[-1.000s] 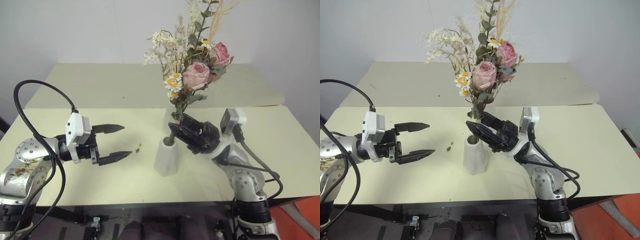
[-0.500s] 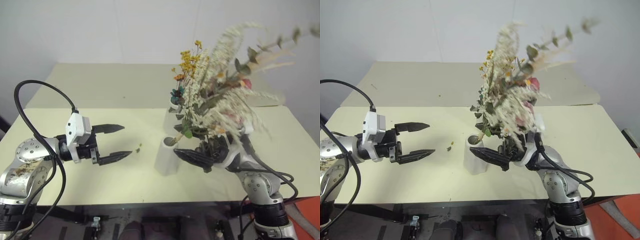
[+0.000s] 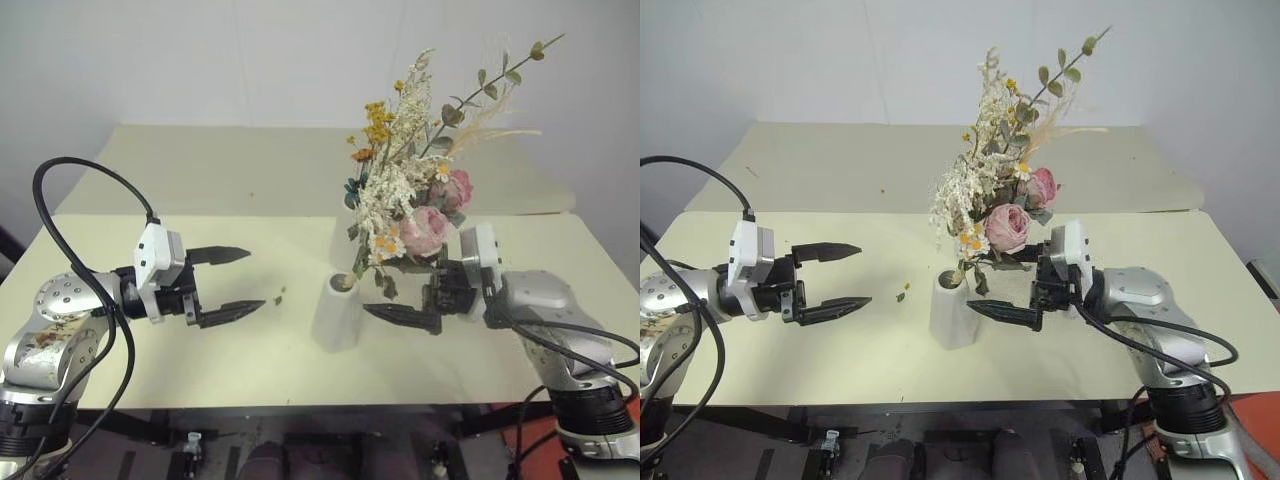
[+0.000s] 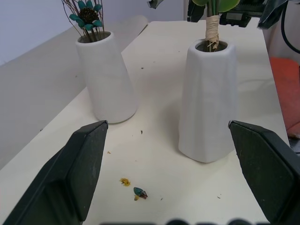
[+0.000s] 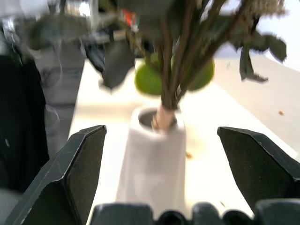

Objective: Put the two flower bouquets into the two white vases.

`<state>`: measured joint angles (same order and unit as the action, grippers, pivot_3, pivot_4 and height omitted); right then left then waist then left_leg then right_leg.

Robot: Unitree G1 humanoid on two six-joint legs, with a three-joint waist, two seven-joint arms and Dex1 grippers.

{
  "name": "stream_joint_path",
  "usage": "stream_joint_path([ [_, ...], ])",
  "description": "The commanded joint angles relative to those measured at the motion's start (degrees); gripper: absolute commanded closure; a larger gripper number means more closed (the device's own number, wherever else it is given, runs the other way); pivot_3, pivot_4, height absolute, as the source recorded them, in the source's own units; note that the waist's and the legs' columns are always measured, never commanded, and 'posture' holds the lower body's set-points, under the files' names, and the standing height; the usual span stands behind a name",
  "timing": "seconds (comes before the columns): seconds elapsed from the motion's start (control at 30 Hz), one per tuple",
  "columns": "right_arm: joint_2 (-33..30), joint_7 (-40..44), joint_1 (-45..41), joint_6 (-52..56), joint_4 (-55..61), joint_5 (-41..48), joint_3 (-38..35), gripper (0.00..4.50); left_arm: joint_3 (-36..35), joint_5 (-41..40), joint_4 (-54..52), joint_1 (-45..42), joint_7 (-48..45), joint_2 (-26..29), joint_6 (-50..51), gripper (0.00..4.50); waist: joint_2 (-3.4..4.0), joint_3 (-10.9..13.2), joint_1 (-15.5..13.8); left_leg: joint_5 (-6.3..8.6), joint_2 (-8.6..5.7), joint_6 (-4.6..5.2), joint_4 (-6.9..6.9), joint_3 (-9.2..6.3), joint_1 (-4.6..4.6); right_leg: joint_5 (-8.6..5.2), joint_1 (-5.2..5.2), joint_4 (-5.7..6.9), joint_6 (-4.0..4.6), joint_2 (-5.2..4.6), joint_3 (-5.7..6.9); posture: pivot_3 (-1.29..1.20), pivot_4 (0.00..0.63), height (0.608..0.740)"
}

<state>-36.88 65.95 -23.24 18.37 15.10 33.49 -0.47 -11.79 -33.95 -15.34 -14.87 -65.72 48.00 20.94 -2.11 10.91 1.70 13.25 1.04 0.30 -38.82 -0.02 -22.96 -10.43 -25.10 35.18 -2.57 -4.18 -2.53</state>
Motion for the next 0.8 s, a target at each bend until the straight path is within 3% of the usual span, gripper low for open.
stream_joint_path([
  [0.03, -2.6, 1.3, 0.3, -4.5, -0.8, -3.5, -1.4, 0.02, -1.5, -0.3, -2.0, 0.5, 0.2, 0.7, -0.9, 0.0, 0.0, 0.0, 0.0, 0.0, 0.01, 0.0, 0.0, 0.0, 0.0, 0.0, 0.0, 0.0, 0.0, 0.01, -0.01, 0.0, 0.15, 0.74],
  [0.1, -4.0, 2.5, 0.8, -6.7, -2.0, -5.3, -1.4, 0.02, -1.7, -0.4, -2.0, 0.7, 0.2, 0.7, -0.9, 0.0, 0.0, 0.0, -0.2, 0.0, 0.0, 0.0, -0.01, 0.01, 0.01, 0.0, 0.0, 0.0, 0.0, -0.01, -0.01, 0.0, 0.15, 0.74],
  [0.37, -4.1, 3.1, 2.7, -6.0, -3.3, 2.8, -9.9, 0.02, -2.1, -0.8, -1.5, 0.3, -0.2, 0.6, -1.1, 0.0, 0.0, 0.0, -0.7, 0.0, 0.0, 0.0, -0.01, 0.01, 0.01, 0.0, 0.03, -0.01, 0.0, 0.0, -0.01, 0.0, 0.15, 0.74],
  [0.8, -11.8, 6.0, 13.4, -4.2, -2.4, 9.1, -24.3, 0.02, -3.0, -0.8, 0.0, -0.3, -1.7, 1.4, -1.5, 0.0, 0.0, 0.0, -0.8, 0.0, 0.0, 0.0, -0.02, 0.03, 0.06, 0.0, 0.08, -0.01, 0.0, 0.0, -0.01, 0.0, 0.15, 0.74],
])
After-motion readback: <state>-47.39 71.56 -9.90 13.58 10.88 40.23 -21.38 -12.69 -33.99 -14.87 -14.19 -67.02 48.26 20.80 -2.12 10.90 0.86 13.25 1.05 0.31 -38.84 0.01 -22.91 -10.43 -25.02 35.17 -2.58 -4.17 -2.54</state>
